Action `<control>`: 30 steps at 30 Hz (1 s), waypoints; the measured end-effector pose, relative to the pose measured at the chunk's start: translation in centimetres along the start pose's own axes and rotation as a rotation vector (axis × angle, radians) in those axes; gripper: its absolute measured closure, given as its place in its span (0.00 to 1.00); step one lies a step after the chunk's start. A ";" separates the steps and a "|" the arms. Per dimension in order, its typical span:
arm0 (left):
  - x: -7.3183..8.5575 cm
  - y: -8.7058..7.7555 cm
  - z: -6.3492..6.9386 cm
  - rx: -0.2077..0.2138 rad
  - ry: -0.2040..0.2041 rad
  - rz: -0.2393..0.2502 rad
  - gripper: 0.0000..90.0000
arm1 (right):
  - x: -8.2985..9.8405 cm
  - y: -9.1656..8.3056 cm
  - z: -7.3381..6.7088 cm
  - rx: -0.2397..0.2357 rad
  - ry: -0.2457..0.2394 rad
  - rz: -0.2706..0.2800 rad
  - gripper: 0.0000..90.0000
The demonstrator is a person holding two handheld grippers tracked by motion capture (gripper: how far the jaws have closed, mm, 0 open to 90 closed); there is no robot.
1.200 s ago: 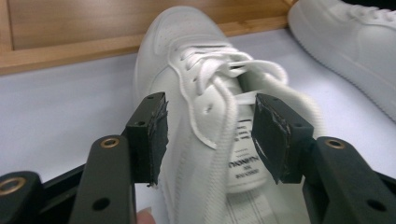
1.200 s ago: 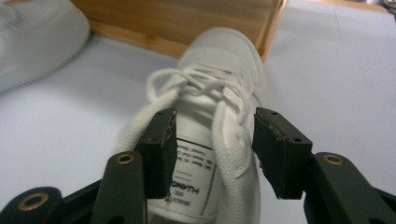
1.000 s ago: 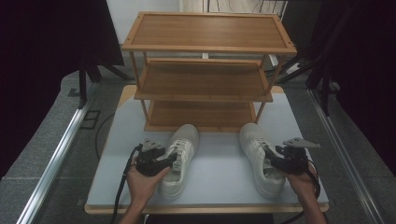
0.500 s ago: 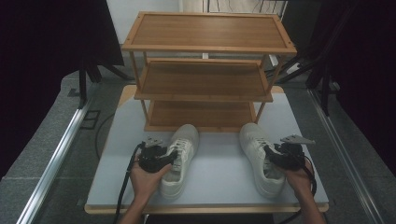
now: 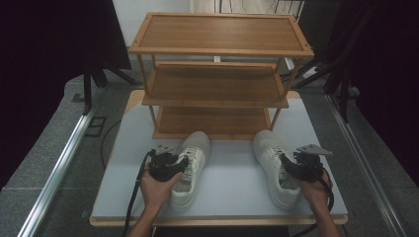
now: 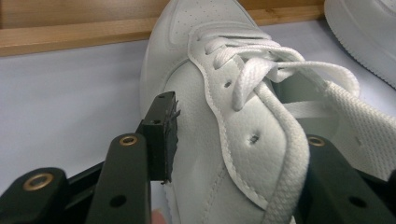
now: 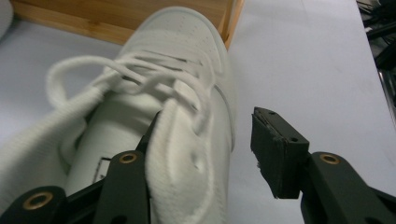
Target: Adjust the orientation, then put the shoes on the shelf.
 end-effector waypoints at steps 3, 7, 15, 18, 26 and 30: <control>0.0 0.1 0.0 -0.001 -0.004 -0.003 0.61 | 0.3 0.3 0.1 -0.026 0.014 -0.013 0.60; -0.1 0.3 -0.1 -0.009 -0.004 -0.005 0.61 | 0.2 0.9 -0.1 -0.047 -0.014 -0.032 0.69; -0.1 0.4 -0.5 -0.097 0.052 0.003 0.85 | 0.0 1.2 0.0 0.015 -0.024 -0.044 0.92; -0.2 0.2 -0.6 -0.101 0.059 0.016 0.90 | 0.0 1.1 0.1 0.015 -0.005 -0.029 0.95; -0.4 -0.7 -1.0 -0.035 0.021 0.057 0.93 | 0.1 0.7 0.5 -0.028 0.050 0.010 0.95; -0.6 -1.6 -0.8 0.016 -0.003 0.089 0.93 | 0.3 0.1 0.4 -0.061 0.080 0.033 0.95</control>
Point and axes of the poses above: each handheld gripper's, and its own axes: y roughly forward along the jaws, x roughly out of its underside, z roughly to its right, the point moved 8 cm from there along y, roughly forward along the jaws, and after that the axes turned 9 degrees about -z, right-handed, at the moved point
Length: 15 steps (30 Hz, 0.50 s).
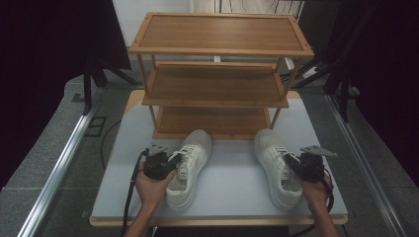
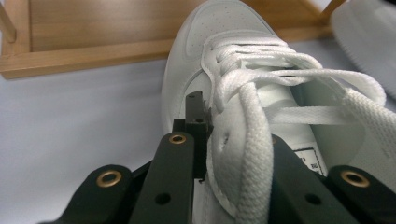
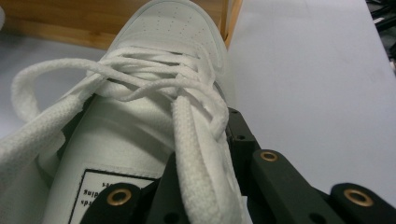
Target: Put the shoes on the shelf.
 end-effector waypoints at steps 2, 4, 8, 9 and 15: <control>-0.3 -0.6 0.1 0.037 -0.016 0.019 0.93 | 0.0 -0.3 0.0 -0.019 0.017 0.012 0.95; -0.5 -1.0 0.2 0.075 -0.035 0.029 0.93 | -0.1 -0.7 -0.1 -0.039 0.036 0.029 0.95; -1.2 -2.0 0.4 0.146 -0.068 0.072 0.93 | -0.4 -1.5 -0.2 -0.085 0.077 0.067 0.95; -1.4 -2.2 0.4 0.159 -0.071 0.081 0.92 | -0.5 -1.7 -0.2 -0.097 0.089 0.077 0.95; -2.5 -3.5 1.0 0.241 -0.087 0.098 0.92 | -1.5 -3.2 -0.2 -0.154 0.130 0.137 0.95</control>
Point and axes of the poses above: each handheld gripper's, and its own axes: y roughly forward along the jaws, x roughly out of its underside, z roughly to its right, the point moved 8 cm from there along y, roughly forward along the jaws, and after that the axes turned 9 degrees about -z, right-handed, at the moved point
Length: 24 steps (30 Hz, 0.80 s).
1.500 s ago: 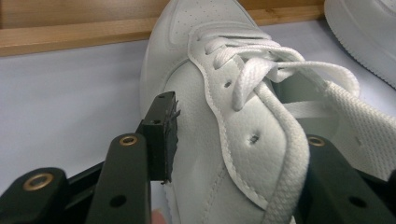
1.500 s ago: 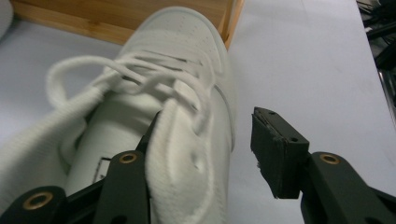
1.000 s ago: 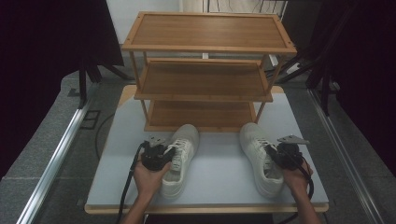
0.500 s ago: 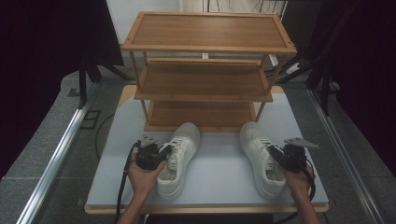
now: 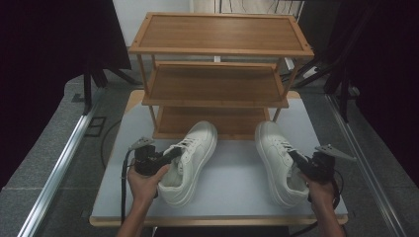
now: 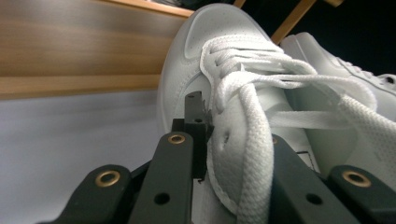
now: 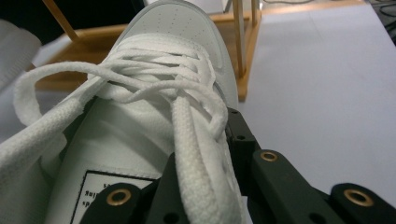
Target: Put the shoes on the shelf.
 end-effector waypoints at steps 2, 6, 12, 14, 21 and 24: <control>-0.4 -0.3 0.3 0.009 0.003 0.013 0.92 | -0.4 -0.4 -0.2 -0.017 0.003 0.013 0.95; -1.3 -0.9 1.0 0.039 0.002 0.040 0.92 | -1.3 -1.3 -0.6 -0.048 0.018 0.043 0.95; -2.9 -1.9 2.1 0.109 0.003 0.068 0.92 | -3.1 -3.0 -0.9 -0.084 0.028 0.099 0.95; -3.5 -2.1 2.3 0.116 0.005 0.080 0.92 | -3.6 -3.4 -1.1 -0.095 0.035 0.111 0.95; -5.1 -3.0 3.3 0.135 0.015 0.114 0.92 | -4.5 -4.7 -1.5 -0.104 0.026 0.126 0.95; -5.5 -3.3 3.5 0.152 0.009 0.123 0.92 | -4.9 -5.4 -1.7 -0.131 0.039 0.150 0.95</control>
Point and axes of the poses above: each handheld gripper's, and its own axes: y roughly forward along the jaws, x roughly out of its underside, z roughly to its right, the point moved 8 cm from there along y, roughly forward along the jaws, and after that the axes turned 9 degrees about -z, right-handed, at the moved point
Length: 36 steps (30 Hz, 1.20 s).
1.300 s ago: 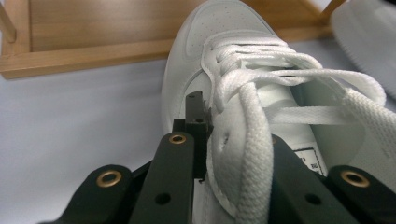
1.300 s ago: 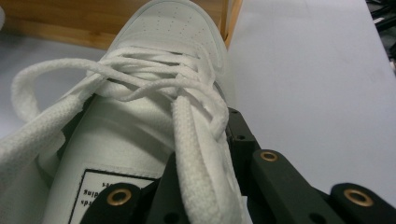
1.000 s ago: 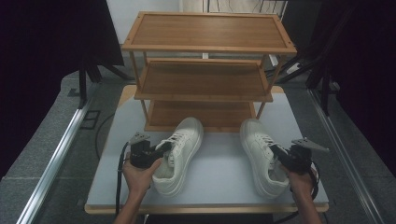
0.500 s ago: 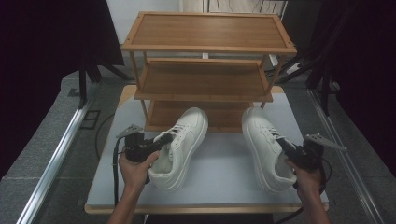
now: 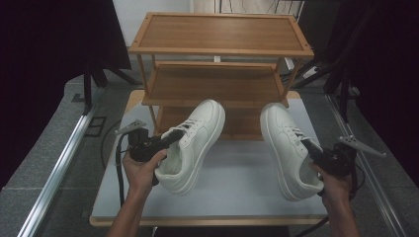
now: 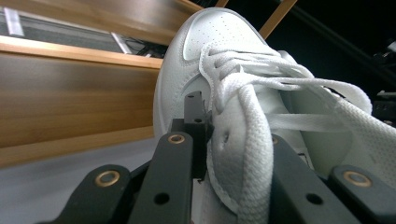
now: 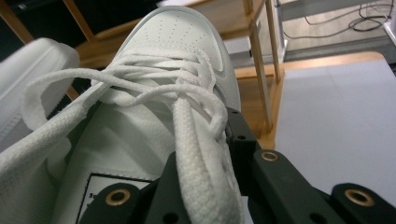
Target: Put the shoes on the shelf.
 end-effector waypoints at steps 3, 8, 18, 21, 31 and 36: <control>-0.6 -0.3 0.3 0.001 0.002 0.019 0.92 | -0.6 -0.4 -0.3 0.005 -0.011 0.012 0.95; -1.8 -0.7 0.7 0.016 -0.006 0.045 0.92 | -1.8 -0.8 -1.3 -0.011 -0.017 0.035 0.95; -4.7 -0.9 1.4 0.035 -0.006 0.082 0.92 | -4.9 -0.4 -3.6 -0.029 -0.028 0.059 0.94; -5.4 -0.8 1.3 0.044 -0.020 0.094 0.92 | -5.8 -0.1 -4.2 -0.029 -0.034 0.066 0.95; -7.6 0.0 0.5 0.017 -0.033 0.119 0.92 | -8.7 1.9 -5.8 -0.017 -0.044 0.054 0.94; -8.5 0.5 0.0 0.008 -0.047 0.126 0.92 | -9.7 3.1 -6.2 -0.012 -0.038 0.047 0.94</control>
Point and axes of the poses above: each handheld gripper's, and its own axes: y roughly forward along the jaws, x roughly out of its underside, z roughly to its right, the point moved 8 cm from there along y, roughly forward along the jaws, and after that the axes turned 9 degrees about -z, right-handed, at the moved point
